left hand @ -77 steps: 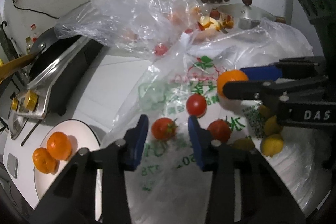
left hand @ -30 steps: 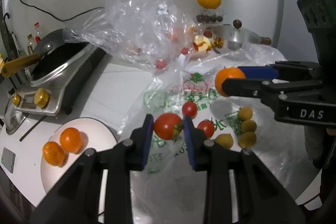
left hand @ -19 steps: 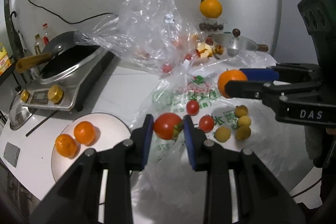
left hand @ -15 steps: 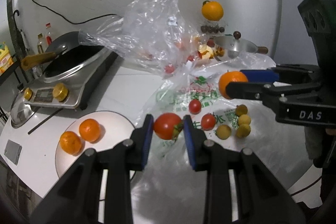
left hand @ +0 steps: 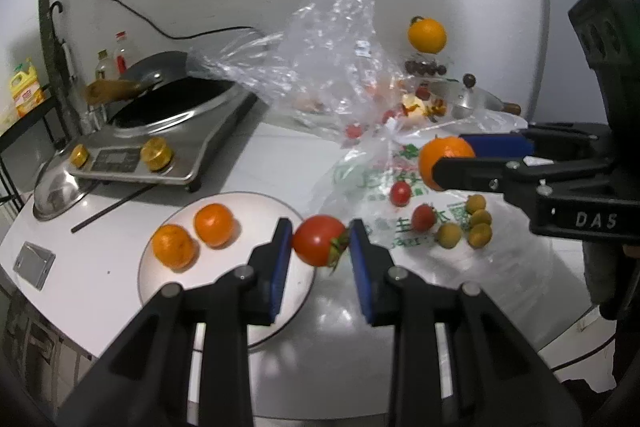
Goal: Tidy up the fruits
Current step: 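Carry the cherry tomato and the mandarin over to the white plate, then lower the tomato onto the plate and open the left gripper while the right gripper releases its mandarin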
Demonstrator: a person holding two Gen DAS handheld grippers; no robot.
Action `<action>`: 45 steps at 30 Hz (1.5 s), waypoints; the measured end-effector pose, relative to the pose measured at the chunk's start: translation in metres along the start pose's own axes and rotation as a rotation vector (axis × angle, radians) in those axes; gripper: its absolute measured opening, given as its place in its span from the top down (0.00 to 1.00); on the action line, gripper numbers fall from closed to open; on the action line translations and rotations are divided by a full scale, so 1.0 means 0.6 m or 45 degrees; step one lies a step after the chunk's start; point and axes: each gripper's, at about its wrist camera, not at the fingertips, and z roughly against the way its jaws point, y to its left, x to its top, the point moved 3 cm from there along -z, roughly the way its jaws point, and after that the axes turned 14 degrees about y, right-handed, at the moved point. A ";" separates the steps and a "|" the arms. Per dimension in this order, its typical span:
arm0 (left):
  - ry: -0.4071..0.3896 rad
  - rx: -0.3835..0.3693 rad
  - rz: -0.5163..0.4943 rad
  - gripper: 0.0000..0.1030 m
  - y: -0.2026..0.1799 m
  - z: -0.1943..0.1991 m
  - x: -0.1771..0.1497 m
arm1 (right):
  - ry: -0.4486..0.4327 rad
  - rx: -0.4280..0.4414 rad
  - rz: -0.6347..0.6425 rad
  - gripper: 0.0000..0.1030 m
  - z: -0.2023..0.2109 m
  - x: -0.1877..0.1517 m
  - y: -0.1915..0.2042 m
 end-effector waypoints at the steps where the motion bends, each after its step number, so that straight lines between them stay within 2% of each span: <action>1: -0.002 0.003 0.008 0.71 0.006 0.001 -0.003 | 0.002 0.001 0.008 0.58 -0.002 0.002 0.005; 21: 0.015 0.055 0.133 0.71 0.124 -0.009 -0.046 | 0.061 0.032 0.124 0.58 -0.072 0.056 0.105; 45: 0.093 0.021 0.174 0.71 0.173 -0.091 -0.046 | 0.182 0.048 0.162 0.59 -0.209 0.096 0.117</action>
